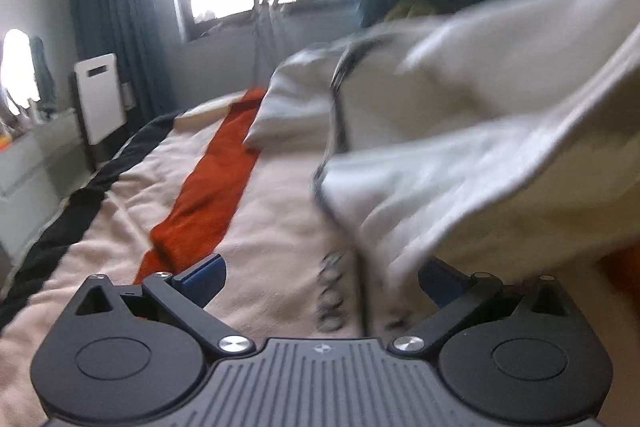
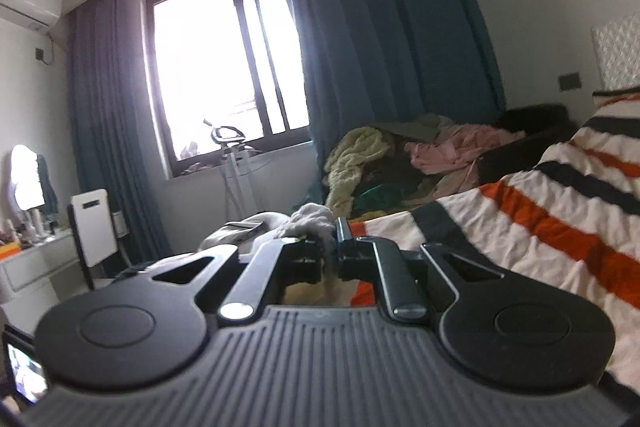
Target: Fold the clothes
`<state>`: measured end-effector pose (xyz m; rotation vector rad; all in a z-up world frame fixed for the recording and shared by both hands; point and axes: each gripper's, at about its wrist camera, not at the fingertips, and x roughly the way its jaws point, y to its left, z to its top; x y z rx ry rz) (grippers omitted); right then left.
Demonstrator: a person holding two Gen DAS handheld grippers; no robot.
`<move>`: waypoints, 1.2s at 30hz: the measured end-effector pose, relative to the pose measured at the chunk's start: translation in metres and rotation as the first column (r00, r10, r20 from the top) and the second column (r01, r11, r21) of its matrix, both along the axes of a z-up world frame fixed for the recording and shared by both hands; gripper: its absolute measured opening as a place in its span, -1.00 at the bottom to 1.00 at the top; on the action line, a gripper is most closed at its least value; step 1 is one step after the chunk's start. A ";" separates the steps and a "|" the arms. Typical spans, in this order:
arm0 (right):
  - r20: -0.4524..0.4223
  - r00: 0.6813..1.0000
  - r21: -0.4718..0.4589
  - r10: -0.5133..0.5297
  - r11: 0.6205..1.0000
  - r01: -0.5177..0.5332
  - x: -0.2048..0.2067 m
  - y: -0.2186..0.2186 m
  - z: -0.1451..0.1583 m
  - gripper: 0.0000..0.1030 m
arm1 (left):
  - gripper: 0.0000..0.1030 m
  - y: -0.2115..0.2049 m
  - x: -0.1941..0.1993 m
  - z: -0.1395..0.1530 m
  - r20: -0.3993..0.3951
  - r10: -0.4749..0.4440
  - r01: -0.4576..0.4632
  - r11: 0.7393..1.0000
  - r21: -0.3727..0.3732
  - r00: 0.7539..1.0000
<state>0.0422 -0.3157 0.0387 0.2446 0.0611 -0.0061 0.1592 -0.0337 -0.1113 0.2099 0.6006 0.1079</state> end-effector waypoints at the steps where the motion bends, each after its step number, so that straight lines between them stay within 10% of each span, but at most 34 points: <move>1: -0.007 1.000 -0.011 -0.009 1.000 0.009 0.001 0.000 -0.002 -0.80 | 1.00 0.003 0.003 -0.004 -0.014 0.009 -0.009 1.000 -0.018 1.000; 7: -0.118 0.993 -0.083 -0.017 0.997 0.007 0.018 0.003 -0.013 -0.79 | 1.00 0.037 0.000 0.014 0.049 0.165 -0.157 0.977 -0.141 0.985; 13: -0.219 0.976 -0.133 0.016 0.990 -0.046 0.022 0.019 -0.024 -0.79 | 1.00 0.084 -0.016 0.048 0.147 0.364 -0.308 0.902 -0.302 0.920; 19: -0.344 0.932 -0.223 0.111 0.955 -0.196 0.009 0.057 -0.042 -0.74 | 1.00 0.109 -0.034 0.081 0.245 0.446 -0.372 0.880 -0.296 0.861; 25: -0.497 0.836 -0.242 0.233 0.888 -0.391 -0.003 0.096 -0.063 -0.59 | 0.99 0.150 -0.024 0.078 -0.013 0.470 -0.456 0.848 -0.270 0.882; 32: -0.532 0.714 -0.006 0.456 0.840 -0.542 -0.007 0.073 -0.046 0.31 | 0.99 0.160 -0.039 0.094 -0.203 0.262 -0.292 0.946 -0.138 0.944; 36: -0.416 0.715 0.170 0.561 0.821 -0.545 -0.014 0.050 -0.033 0.34 | 1.00 0.172 -0.071 0.109 -0.204 0.154 -0.198 0.955 -0.219 0.967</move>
